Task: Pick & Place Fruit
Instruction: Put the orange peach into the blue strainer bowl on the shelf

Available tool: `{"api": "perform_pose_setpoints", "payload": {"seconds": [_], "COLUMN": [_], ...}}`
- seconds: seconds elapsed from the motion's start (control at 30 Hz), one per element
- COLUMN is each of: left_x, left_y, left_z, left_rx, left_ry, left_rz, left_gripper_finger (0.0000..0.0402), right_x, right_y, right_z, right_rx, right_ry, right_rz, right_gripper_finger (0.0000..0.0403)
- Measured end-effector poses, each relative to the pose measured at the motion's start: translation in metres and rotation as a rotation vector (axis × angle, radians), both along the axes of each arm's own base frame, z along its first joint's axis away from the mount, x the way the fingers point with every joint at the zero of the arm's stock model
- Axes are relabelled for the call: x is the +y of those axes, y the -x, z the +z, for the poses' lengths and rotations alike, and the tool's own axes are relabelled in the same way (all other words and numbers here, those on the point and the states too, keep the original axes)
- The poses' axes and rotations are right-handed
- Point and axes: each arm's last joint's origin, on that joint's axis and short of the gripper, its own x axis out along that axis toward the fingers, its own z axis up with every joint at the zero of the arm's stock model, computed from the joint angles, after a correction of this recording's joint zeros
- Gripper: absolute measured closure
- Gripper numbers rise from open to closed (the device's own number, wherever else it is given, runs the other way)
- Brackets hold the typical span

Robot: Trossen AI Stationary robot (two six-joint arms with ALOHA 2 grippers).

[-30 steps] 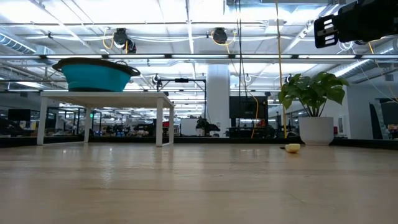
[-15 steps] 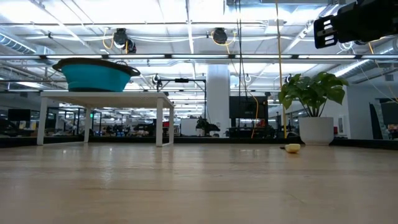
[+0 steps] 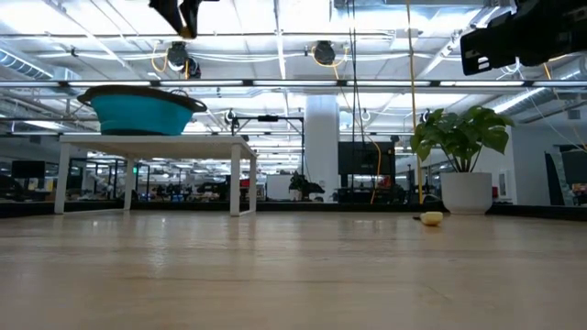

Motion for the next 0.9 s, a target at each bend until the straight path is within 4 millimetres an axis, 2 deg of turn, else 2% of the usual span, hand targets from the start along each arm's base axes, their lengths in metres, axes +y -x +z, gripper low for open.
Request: {"api": "perform_pose_setpoints", "payload": {"seconds": [0.23,0.5,0.73,0.9], "left_x": [0.025,0.036,0.043,0.052], "left_y": [0.024,0.055,0.083,0.097], "left_z": [-0.023,-0.057,-0.073,-0.077], "left_rx": [0.007,-0.049,-0.155,-0.139], "left_ry": [0.209,0.377,0.415,0.432], "left_rz": [0.113,0.174,0.213,0.24], "left_gripper_finger": [0.0316,0.0316,0.0316,0.0316], "right_x": [-0.001,-0.001,-0.001,-0.002], "right_y": [0.0,0.0,0.0,0.0], "right_z": [0.0,0.0,0.0,0.0], "right_rx": [-0.001,0.0,-0.001,-0.003], "right_ry": [0.005,0.001,0.001,0.0], "right_rz": [-0.033,-0.051,-0.054,-0.055], "right_gripper_finger": [0.0403,0.0403,0.0403,0.0403]}}
